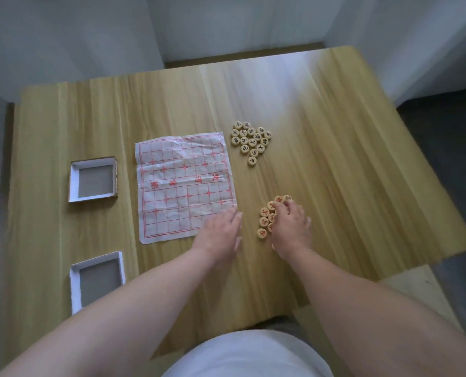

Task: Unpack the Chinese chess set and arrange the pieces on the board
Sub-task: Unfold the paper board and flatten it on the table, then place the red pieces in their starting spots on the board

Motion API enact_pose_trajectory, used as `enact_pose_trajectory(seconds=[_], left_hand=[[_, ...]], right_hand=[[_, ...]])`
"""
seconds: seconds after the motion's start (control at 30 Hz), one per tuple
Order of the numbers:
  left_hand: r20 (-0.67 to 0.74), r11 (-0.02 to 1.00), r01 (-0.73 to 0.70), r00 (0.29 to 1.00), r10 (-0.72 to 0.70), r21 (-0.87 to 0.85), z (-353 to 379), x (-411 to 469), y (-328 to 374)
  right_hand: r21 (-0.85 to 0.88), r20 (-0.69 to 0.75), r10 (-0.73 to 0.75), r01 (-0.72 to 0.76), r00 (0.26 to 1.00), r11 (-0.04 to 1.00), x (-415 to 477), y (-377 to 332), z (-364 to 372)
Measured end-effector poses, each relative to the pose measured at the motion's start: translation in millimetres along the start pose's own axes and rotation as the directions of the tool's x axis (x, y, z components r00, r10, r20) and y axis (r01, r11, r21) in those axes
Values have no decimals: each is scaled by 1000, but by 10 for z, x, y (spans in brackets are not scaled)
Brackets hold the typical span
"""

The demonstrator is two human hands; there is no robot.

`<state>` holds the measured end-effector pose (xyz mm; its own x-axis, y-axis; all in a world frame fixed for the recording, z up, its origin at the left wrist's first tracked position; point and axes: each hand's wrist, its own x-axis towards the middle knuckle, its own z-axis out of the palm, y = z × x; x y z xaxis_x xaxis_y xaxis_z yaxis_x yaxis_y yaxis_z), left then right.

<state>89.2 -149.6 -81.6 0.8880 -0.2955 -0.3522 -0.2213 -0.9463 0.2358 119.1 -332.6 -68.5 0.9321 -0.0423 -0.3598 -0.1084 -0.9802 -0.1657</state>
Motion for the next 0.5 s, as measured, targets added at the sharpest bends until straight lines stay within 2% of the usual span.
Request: enact_pose_trajectory(seconds=[0.1, 0.17, 0.33, 0.5], left_hand=[[48, 994, -104, 994, 103, 20, 97, 12, 299], [52, 992, -119, 992, 117, 39, 151, 47, 454], [47, 997, -74, 996, 73, 27, 210, 191, 704], [48, 999, 41, 998, -40, -14, 235, 467, 961]], right_hand=[[-11, -13, 47, -47, 999, 999, -157, 291, -34], [-19, 0, 41, -41, 999, 999, -214, 453, -46], [-18, 10, -16, 16, 1000, 1000, -50, 642, 3], [94, 133, -43, 30, 990, 995, 316, 730, -124]])
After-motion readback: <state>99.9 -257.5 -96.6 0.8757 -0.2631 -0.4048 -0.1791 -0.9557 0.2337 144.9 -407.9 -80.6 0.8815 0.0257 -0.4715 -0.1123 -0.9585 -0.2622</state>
